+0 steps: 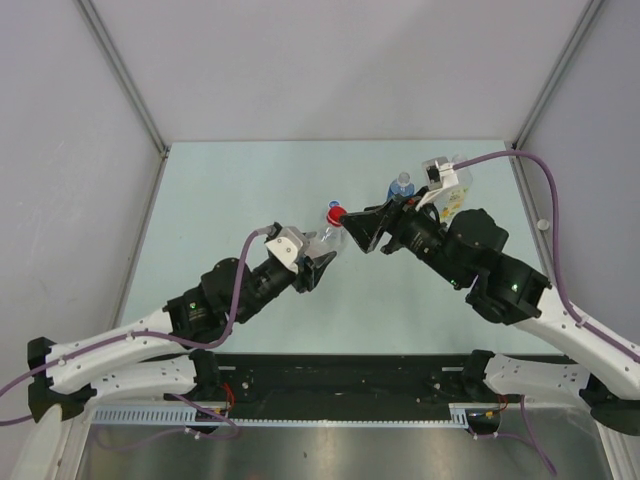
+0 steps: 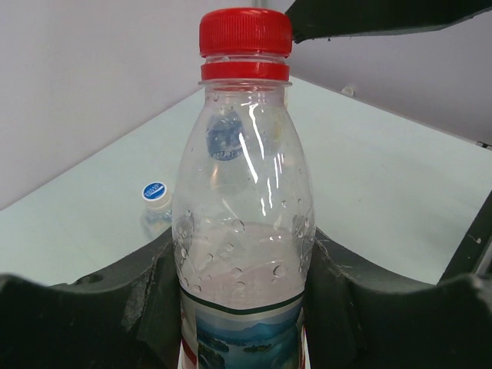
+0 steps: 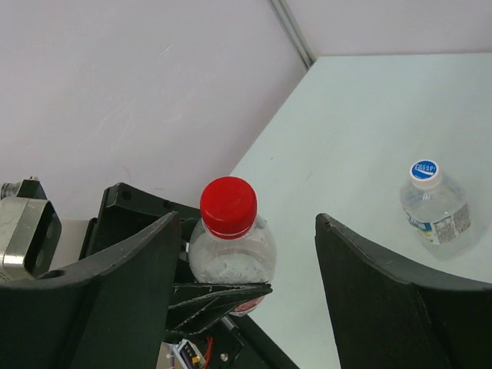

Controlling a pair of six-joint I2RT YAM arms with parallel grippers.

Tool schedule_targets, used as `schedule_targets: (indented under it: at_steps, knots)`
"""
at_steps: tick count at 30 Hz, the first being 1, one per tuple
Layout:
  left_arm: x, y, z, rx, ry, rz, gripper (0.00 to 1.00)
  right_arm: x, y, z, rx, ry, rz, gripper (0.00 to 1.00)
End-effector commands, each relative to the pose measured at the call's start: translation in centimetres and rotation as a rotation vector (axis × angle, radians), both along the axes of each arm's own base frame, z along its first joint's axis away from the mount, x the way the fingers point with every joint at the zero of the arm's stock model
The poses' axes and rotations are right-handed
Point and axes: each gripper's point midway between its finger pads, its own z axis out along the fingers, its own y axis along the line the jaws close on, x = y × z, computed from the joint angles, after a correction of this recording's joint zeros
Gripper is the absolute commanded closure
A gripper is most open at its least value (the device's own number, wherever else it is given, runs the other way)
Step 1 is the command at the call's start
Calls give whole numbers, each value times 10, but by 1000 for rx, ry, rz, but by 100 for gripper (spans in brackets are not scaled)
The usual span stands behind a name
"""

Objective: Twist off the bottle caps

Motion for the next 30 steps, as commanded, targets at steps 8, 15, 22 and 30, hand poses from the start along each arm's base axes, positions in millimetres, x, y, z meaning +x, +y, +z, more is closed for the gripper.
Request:
schedule_targets:
  at_steps: [8,15,22,30]
  knots:
    - [3,2,6,2,-31,29,100,7,13,15,56,-24,-14,27]
    - [0,1,5,4,-29,18,100,10,21,11,46,-23,-5,29]
    - [0,0,3,12,-27,13,100,11,22,11,45,-30,-5,39]
    - [0,-2,0,15,-25,9,100,9,29,7,37,-24,29,51]
